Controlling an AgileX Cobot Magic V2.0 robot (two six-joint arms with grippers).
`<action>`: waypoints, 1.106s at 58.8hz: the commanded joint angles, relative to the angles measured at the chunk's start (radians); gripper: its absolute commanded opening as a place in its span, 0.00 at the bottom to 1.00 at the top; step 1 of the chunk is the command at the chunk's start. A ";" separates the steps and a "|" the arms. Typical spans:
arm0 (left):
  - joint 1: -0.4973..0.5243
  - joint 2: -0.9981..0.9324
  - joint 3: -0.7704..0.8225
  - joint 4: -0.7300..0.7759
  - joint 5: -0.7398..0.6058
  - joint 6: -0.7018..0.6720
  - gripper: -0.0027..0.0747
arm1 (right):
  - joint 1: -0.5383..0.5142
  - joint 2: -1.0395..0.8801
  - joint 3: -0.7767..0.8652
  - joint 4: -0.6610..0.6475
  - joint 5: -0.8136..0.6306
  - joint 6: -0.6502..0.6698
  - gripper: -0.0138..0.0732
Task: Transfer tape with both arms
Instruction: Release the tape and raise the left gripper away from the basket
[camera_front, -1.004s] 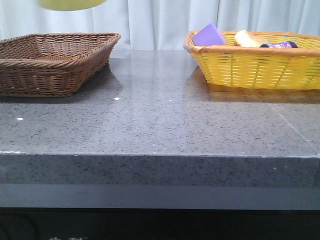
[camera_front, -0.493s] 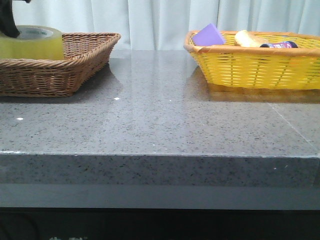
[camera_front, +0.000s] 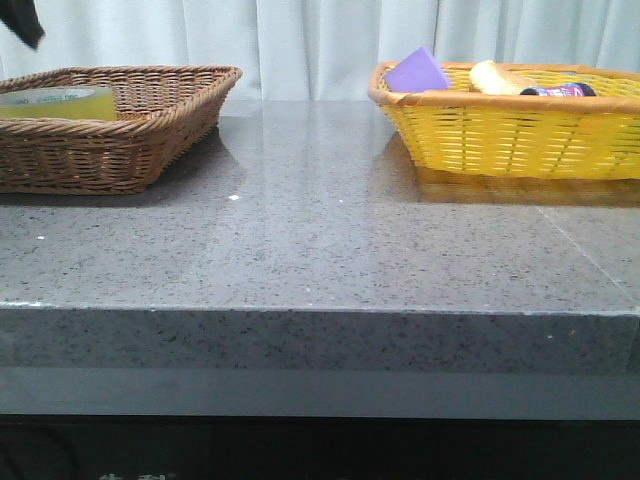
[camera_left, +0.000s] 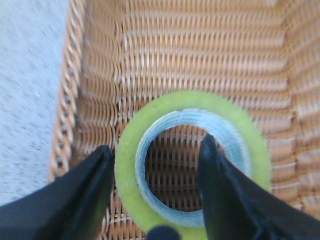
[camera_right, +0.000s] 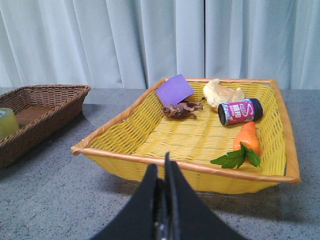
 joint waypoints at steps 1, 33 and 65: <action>-0.002 -0.120 -0.005 -0.010 -0.088 -0.005 0.48 | -0.007 0.007 -0.024 -0.009 -0.096 -0.006 0.02; -0.002 -0.711 0.653 -0.010 -0.470 -0.005 0.01 | -0.007 0.007 -0.024 -0.009 -0.106 -0.006 0.02; -0.002 -1.404 1.130 -0.010 -0.497 -0.005 0.01 | -0.007 0.007 -0.024 -0.009 -0.106 -0.006 0.02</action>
